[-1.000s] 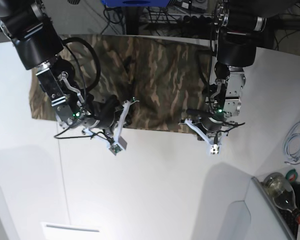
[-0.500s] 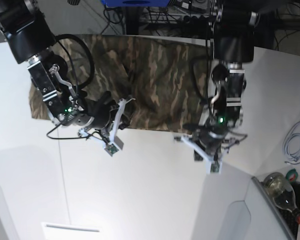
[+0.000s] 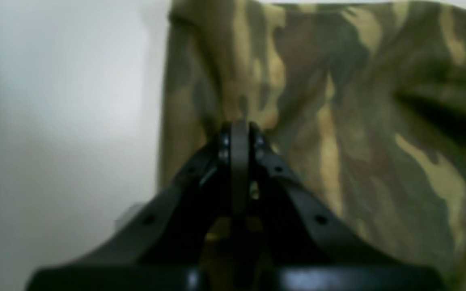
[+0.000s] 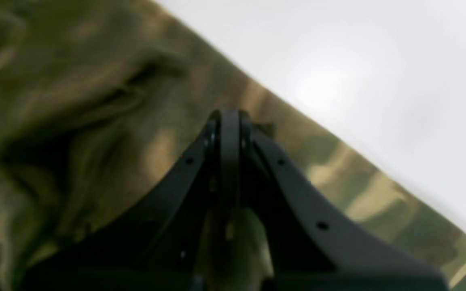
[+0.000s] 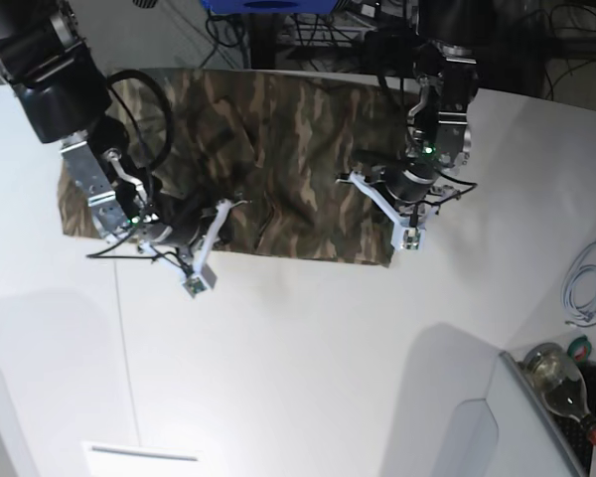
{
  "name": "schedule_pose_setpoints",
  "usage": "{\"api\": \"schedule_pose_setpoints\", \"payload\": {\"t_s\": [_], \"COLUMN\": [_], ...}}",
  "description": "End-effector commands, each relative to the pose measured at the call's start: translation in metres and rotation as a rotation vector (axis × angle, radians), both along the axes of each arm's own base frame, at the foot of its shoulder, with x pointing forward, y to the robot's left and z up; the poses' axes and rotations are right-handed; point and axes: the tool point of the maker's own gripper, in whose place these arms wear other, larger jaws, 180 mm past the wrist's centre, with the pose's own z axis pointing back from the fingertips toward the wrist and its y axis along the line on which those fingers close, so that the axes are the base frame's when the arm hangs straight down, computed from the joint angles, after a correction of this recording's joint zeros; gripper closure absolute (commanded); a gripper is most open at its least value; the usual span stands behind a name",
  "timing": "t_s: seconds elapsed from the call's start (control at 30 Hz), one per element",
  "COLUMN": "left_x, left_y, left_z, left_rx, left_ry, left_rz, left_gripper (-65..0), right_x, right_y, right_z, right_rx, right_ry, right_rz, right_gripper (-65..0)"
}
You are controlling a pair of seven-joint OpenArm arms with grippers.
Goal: Layout the t-shirt on the table in an organized manner, then fold the t-shirt properly
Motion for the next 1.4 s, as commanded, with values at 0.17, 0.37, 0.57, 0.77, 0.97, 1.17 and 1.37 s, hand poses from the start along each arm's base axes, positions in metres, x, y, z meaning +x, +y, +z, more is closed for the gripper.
{"api": "schedule_pose_setpoints", "payload": {"t_s": [0.17,0.37,0.57,0.77,0.97,1.17,1.37], "left_x": [0.02,0.035,0.002,-0.048,-0.057,-0.042,-0.031], "left_y": [0.001,-0.011,-0.018,-0.009,-0.001,0.03,0.096], "left_z": [0.025,0.061,0.074,0.045,0.028,0.053,0.062], "left_rx": [-0.006,-0.024,-0.03,0.002,0.016,0.048,0.148], "left_ry": [-0.103,-0.204,-0.175,-0.062,-0.01,-0.08,-0.102], "left_rz": [0.011,-0.004,-0.01,-0.022,-0.022,0.051,0.131], "left_gripper": [0.0,0.0,0.0,0.0,0.0,0.0,0.0], "right_x": [0.022,0.014,0.017,0.013,0.013,0.014,-0.011], "right_y": [-0.016,0.025,0.079,0.09,0.062,0.037,-0.11], "right_z": [0.04,0.082,0.077,0.03,0.017,0.085,0.116], "right_rx": [0.063,0.117,0.171,0.127,0.088,0.131,0.06], "right_ry": [-0.123,-0.164,-0.116,-0.024,-0.017,-0.149,-0.092], "right_rz": [-0.078,0.002,0.057,0.077,0.047,0.01,-0.392], "right_gripper": [0.0,0.0,0.0,0.0,0.0,-0.3,-37.5]}}
